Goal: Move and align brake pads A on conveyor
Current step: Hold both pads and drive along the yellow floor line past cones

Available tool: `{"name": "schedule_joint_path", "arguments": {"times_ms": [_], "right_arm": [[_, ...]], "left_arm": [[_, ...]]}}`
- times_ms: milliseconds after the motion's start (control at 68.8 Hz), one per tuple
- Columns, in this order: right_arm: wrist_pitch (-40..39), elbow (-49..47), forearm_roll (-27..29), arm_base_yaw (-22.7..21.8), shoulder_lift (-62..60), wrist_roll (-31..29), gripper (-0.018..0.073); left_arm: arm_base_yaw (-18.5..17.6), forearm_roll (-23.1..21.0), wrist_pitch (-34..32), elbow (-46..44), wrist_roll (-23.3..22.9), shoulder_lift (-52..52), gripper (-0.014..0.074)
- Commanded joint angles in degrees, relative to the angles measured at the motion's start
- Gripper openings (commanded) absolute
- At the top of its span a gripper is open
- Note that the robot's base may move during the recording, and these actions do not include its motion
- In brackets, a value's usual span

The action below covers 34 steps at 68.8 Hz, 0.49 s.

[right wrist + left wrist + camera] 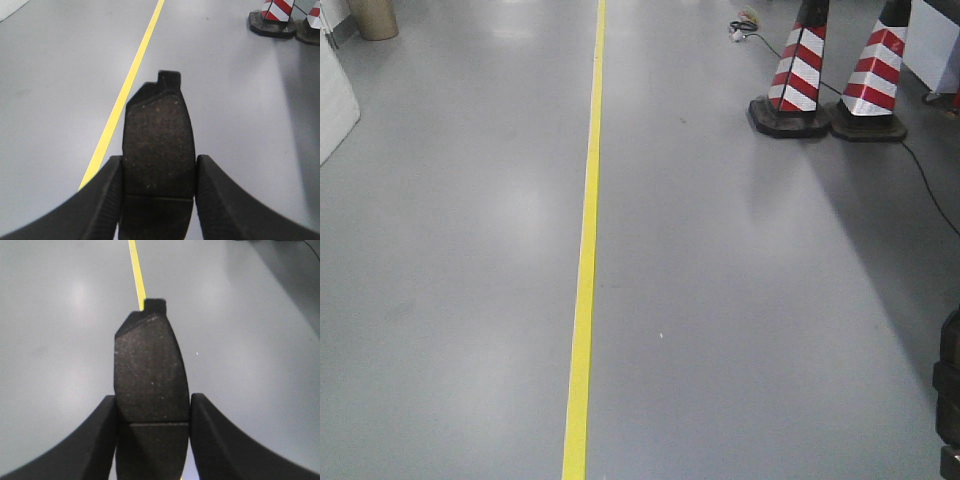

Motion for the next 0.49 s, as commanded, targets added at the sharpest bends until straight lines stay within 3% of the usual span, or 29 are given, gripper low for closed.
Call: {"name": "schedule_joint_path", "arguments": {"times_ms": [0,479], "right_arm": [[-5.19,-1.82,-0.06,-0.12,0.16,-0.3,-0.0005],[-5.17,-1.82,-0.06,-0.12,0.21,-0.3,-0.0005]], "left_arm": [[-0.06,-0.71,-4.99,-1.65,-0.21,0.19,-0.0006],[-0.06,-0.71,-4.99,-1.65,-0.21,0.14,-0.0006]]}}
